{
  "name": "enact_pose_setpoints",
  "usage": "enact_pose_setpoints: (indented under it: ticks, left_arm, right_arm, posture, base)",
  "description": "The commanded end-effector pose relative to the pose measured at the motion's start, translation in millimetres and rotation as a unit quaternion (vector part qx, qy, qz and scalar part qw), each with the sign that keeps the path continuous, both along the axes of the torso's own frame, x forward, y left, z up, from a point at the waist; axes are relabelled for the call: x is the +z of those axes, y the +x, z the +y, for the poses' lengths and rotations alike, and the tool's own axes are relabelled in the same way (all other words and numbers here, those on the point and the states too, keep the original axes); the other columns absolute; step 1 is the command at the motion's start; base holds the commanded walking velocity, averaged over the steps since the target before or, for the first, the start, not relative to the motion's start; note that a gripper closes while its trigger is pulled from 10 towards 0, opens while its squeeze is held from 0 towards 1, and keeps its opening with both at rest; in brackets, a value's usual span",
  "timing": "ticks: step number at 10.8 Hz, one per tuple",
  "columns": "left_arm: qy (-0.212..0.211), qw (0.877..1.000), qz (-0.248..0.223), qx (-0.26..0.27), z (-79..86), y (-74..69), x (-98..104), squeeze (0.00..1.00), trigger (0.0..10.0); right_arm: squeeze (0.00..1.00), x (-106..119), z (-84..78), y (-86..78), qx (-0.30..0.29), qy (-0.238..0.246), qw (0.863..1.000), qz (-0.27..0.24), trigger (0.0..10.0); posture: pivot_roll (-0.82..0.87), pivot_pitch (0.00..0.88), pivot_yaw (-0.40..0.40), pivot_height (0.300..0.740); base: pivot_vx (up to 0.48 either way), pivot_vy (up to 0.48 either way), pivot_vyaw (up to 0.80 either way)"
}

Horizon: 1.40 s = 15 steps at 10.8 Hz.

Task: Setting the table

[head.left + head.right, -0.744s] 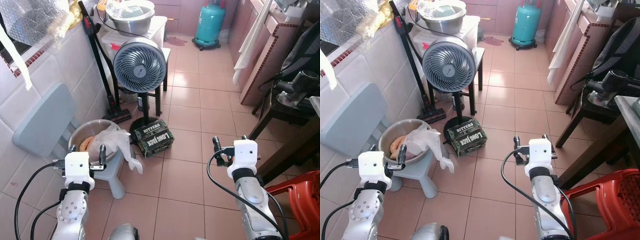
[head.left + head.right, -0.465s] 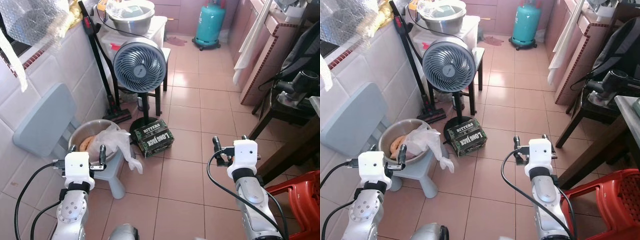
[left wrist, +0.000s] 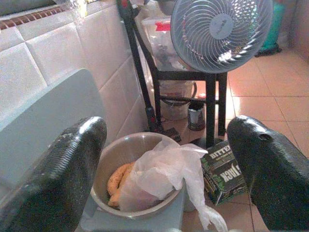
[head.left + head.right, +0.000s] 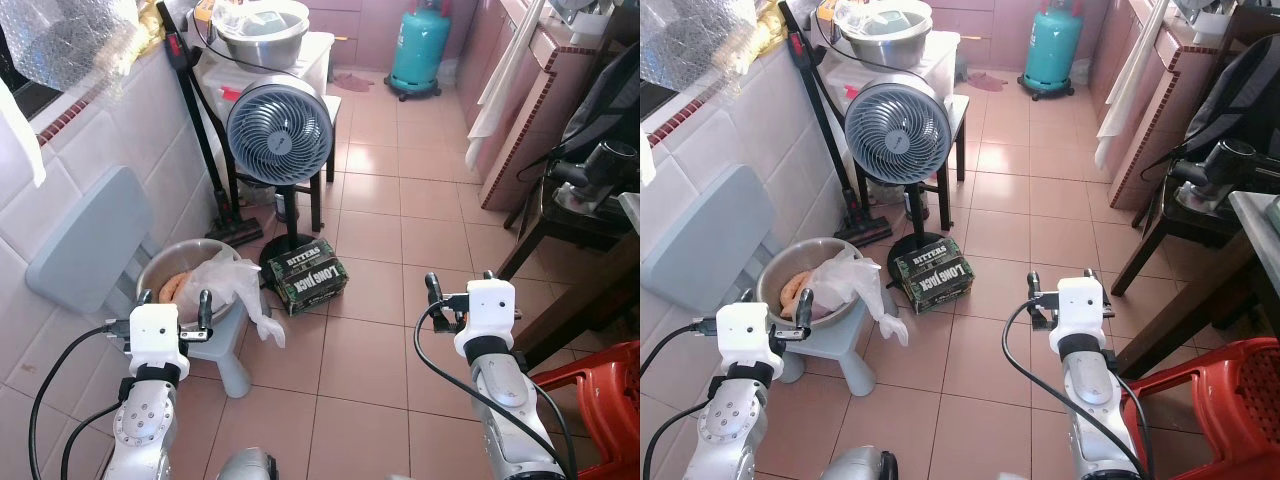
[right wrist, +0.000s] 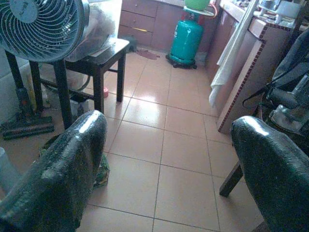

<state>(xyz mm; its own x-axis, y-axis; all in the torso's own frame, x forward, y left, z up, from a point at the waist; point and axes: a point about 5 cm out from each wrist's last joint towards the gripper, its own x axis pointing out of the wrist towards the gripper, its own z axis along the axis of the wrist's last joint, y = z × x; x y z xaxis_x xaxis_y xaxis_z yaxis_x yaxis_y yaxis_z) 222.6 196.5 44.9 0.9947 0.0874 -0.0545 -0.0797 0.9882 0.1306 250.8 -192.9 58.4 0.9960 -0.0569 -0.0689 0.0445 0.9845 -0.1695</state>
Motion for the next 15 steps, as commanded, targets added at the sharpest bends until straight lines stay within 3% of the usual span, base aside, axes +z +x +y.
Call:
enact_pose_setpoints:
  ticks: [1,7,8,9,11,13,14,15]
  left_arm:
    - [-0.123,0.982,-0.025,-0.139,-72.7,69.6,87.9,0.00,10.0]
    - [-0.123,0.982,-0.025,-0.139,-72.7,69.6,87.9,0.00,10.0]
    - [-0.105,0.988,-0.010,-0.117,-62.2,56.9,66.0,0.00,10.0]
    - [-0.083,0.993,-0.022,-0.075,-54.6,44.8,52.9,0.00,10.0]
    - [-0.081,0.993,-0.028,-0.081,-56.1,44.9,57.3,0.00,10.0]
    - [-0.063,0.995,0.007,-0.075,-48.7,34.8,58.3,0.00,10.0]
    - [-0.054,0.997,0.022,-0.059,-38.4,23.5,52.5,0.00,10.0]
    - [-0.048,0.997,0.036,-0.044,-30.7,13.9,48.8,0.00,10.0]
  right_arm:
    - [0.00,76.8,26.1,19.3,0.043,0.115,0.990,-0.064,10.0]
    - [0.00,76.8,26.1,19.3,0.043,0.115,0.990,-0.064,10.0]
    - [0.00,69.2,27.6,16.9,0.048,0.083,0.993,-0.069,10.0]
    - [0.00,63.7,31.7,11.2,0.069,0.065,0.993,-0.072,10.0]
    - [0.00,64.5,22.3,10.6,0.060,0.057,0.993,-0.079,10.0]
    - [0.00,59.4,16.8,3.9,0.027,0.030,0.998,-0.037,10.0]
    - [0.00,50.5,17.5,-2.0,0.014,0.071,0.997,-0.009,10.0]
    - [0.00,47.7,15.9,-7.3,0.017,0.072,0.997,-0.001,10.0]
  posture:
    - [-0.06,0.184,0.043,0.740]
    - [-0.06,0.184,0.043,0.740]
    - [-0.04,0.149,0.017,0.740]
    - [-0.05,0.151,0.021,0.740]
    - [-0.05,0.164,0.039,0.740]
    - [-0.04,0.182,0.035,0.740]
    - [-0.03,0.186,0.034,0.740]
    - [-0.03,0.199,0.031,0.740]
  base:
    - [0.000,0.000,0.00]
    - [0.000,0.000,0.00]
    - [0.000,0.000,0.00]
    - [0.000,0.000,0.00]
    - [0.000,0.000,0.00]
    - [0.000,0.000,0.00]
    - [0.000,0.000,0.00]
    - [0.000,0.000,0.00]
